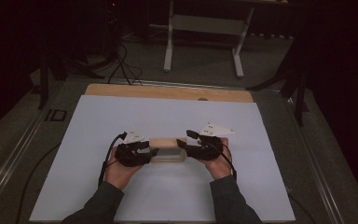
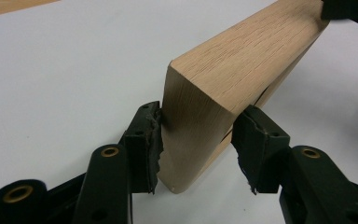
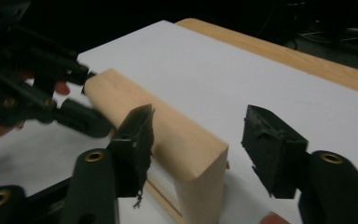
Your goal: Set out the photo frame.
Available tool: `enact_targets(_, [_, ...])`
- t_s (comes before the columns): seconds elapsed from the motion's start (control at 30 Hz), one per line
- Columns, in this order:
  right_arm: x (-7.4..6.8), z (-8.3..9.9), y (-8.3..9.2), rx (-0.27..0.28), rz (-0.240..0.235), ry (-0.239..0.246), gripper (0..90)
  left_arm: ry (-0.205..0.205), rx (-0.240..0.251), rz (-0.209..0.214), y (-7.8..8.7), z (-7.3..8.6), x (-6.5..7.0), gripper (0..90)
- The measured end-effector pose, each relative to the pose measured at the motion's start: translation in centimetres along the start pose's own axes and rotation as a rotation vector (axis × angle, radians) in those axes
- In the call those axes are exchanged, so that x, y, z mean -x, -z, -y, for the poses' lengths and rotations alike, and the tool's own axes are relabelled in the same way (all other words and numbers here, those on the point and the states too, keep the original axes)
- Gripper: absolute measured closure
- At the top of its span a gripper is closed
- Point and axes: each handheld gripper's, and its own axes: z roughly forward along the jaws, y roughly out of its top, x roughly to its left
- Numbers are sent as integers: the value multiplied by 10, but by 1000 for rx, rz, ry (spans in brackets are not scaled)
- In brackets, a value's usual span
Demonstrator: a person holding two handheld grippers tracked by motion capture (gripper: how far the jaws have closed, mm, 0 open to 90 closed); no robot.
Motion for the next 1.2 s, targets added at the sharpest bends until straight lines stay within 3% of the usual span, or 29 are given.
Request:
enact_targets(0.27, [-1, 14, -8, -54, -34, 14, 369, 12, 5, 19, -1, 0, -3, 528])
enact_targets(0.43, [-2, 21, -14, -90, -18, 33, 385, 13, 15, 32, -2, 0, -6, 528])
enact_targets(0.8, [-2, 21, -16, -87, 22, 48, 480, -15, 21, 14, -5, -1, -5, 518])
enact_targets(1.2, [-3, 20, -19, -67, 34, 53, 489, -32, 47, 5, -7, -2, -6, 501])
